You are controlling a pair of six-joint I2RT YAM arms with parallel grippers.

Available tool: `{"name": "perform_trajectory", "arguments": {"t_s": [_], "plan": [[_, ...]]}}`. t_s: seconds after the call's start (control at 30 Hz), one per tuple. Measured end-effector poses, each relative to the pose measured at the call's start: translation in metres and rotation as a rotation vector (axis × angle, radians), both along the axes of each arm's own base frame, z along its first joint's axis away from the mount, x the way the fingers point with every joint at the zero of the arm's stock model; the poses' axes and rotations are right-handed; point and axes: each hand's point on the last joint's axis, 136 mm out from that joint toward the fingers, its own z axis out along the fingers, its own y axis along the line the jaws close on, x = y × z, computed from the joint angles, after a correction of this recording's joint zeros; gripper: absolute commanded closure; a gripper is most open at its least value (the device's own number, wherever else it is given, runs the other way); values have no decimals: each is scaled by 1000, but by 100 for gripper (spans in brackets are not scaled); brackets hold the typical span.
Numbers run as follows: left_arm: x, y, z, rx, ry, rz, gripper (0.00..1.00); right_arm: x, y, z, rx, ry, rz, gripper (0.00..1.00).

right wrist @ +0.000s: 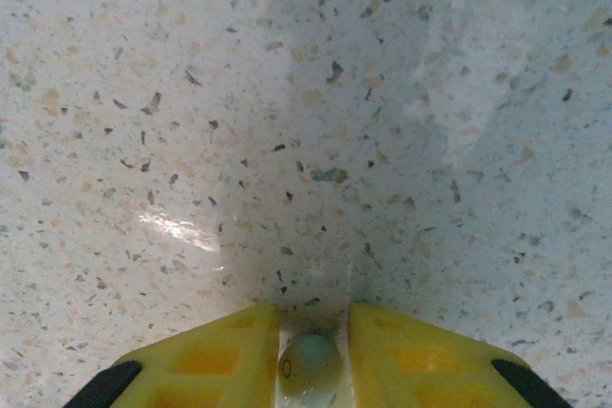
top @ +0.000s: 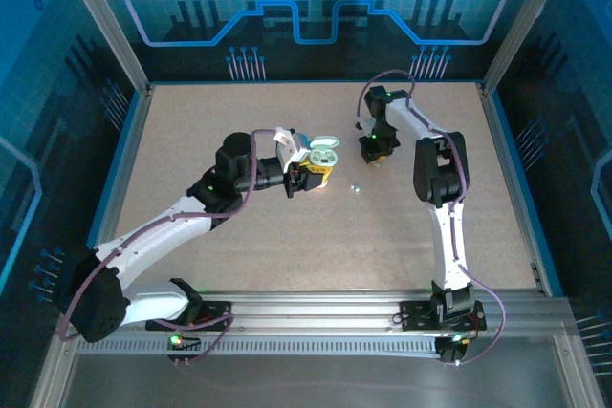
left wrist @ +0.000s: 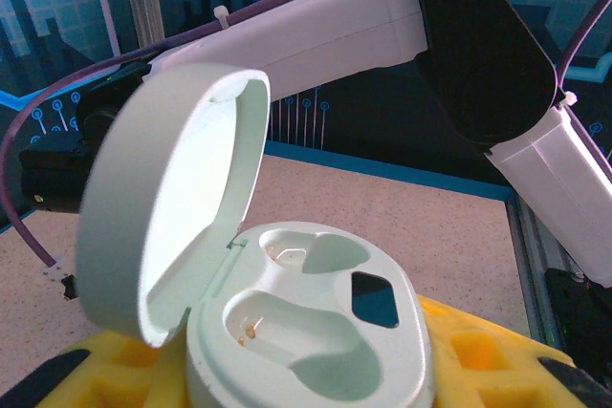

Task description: Insert wireless bluetooth earbuds into charging case

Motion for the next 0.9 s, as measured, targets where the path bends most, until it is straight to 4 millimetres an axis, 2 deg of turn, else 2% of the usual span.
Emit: {"name": "perform_trajectory", "arguments": {"t_s": [0.33, 0.67, 0.9], "plan": [[0, 0, 0, -1, 1, 0, 73, -8, -2, -1, -8, 40, -42, 74], [0, 0, 0, -1, 2, 0, 73, -7, 1, -1, 4, 52, -57, 69], [0, 0, 0, -1, 2, 0, 73, -6, 1, -2, 2, 61, -60, 73]]}}
